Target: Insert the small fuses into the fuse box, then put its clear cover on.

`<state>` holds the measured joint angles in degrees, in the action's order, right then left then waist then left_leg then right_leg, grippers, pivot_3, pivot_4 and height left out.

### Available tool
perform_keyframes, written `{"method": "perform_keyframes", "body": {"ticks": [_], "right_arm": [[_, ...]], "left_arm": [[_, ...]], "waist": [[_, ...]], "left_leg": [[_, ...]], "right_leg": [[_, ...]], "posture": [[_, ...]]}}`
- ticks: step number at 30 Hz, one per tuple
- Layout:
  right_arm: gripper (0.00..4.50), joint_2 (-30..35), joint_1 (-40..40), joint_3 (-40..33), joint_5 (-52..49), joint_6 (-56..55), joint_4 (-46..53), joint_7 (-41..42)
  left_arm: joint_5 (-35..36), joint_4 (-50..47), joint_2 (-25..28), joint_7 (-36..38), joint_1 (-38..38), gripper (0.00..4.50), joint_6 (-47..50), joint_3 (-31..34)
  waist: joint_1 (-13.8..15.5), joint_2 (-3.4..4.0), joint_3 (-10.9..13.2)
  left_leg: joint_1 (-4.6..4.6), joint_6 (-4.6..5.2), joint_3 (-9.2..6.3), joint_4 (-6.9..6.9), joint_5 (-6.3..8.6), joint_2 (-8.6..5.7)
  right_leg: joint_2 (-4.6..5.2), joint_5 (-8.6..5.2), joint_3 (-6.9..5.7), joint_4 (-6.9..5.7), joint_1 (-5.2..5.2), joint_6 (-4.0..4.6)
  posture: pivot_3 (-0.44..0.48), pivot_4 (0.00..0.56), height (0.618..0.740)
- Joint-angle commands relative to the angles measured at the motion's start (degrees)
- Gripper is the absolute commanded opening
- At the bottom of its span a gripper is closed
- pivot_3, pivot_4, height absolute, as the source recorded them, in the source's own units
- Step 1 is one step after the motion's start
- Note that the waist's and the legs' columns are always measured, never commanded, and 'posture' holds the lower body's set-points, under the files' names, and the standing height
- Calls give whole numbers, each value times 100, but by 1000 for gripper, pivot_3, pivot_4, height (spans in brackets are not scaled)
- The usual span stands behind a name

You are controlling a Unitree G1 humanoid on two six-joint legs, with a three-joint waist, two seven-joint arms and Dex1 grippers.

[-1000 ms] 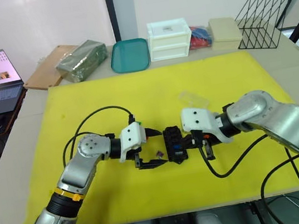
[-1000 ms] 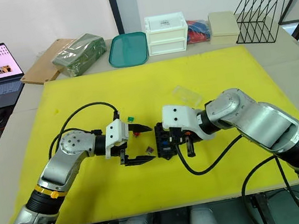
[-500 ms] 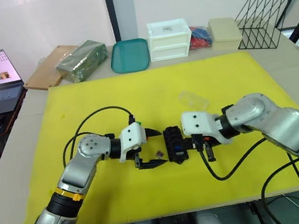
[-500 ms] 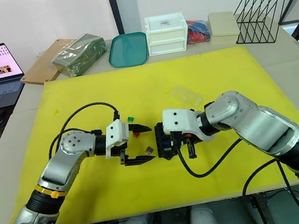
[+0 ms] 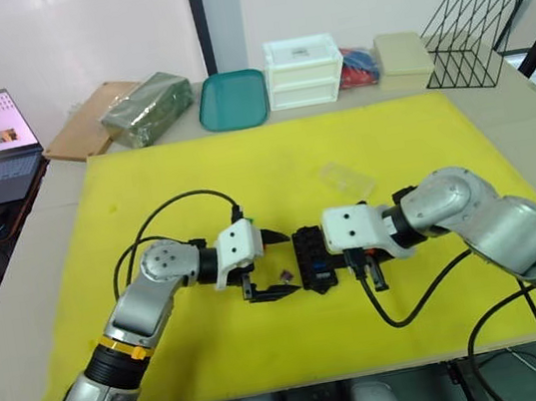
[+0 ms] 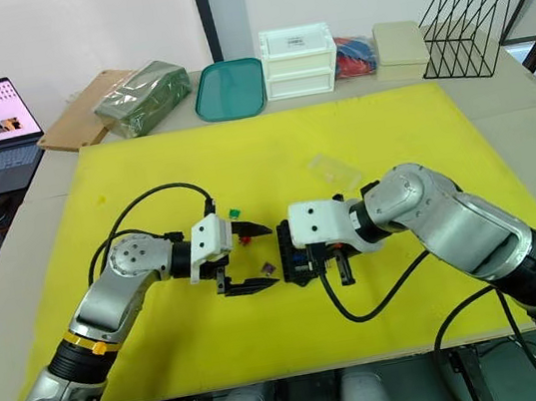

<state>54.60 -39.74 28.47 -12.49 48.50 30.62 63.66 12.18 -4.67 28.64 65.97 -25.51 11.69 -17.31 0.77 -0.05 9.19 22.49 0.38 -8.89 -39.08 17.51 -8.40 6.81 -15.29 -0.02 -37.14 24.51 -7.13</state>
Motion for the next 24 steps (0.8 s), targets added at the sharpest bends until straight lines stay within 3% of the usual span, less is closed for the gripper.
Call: {"method": "perform_keyframes", "body": {"ticks": [1,4,18,21,23,24], "right_arm": [[516,-73,-49,-8,-5,173,-51,77],[1340,-183,-136,-182,-127,338,-55,70],[1340,-291,-385,-918,-775,798,100,37],[685,-322,-252,-868,-794,718,23,-20],[21,-344,-107,-813,-767,596,-22,-67],[21,-362,-70,-789,-753,562,-43,-89]], "left_arm": [[-12,-89,-2,-19,-30,4500,-110,4],[-30,-87,0,-20,-27,4500,-113,14],[-49,25,6,-80,-77,4500,-174,85],[-46,56,2,-93,-101,4500,-197,84],[-45,65,7,-97,-113,4500,-201,84],[-43,61,15,-97,-116,4500,-194,86]], "waist": [[0,0,0],[1,0,0],[2,0,0],[1,0,0],[5,0,0],[3,0,0]], "left_leg": [[0,0,0,0,0,0],[0,0,0,0,0,0],[1,0,0,1,0,0],[1,0,0,1,0,0],[1,0,0,1,0,0],[1,0,0,0,0,0]], "right_leg": [[0,0,0,0,0,0],[0,0,0,0,0,0],[1,0,0,0,1,0],[1,0,0,0,2,0],[1,0,1,0,2,0],[1,0,1,0,2,0]], "posture": [[0,150,740],[0,150,740],[0,150,740],[0,150,740],[0,150,740],[0,150,740]]}}
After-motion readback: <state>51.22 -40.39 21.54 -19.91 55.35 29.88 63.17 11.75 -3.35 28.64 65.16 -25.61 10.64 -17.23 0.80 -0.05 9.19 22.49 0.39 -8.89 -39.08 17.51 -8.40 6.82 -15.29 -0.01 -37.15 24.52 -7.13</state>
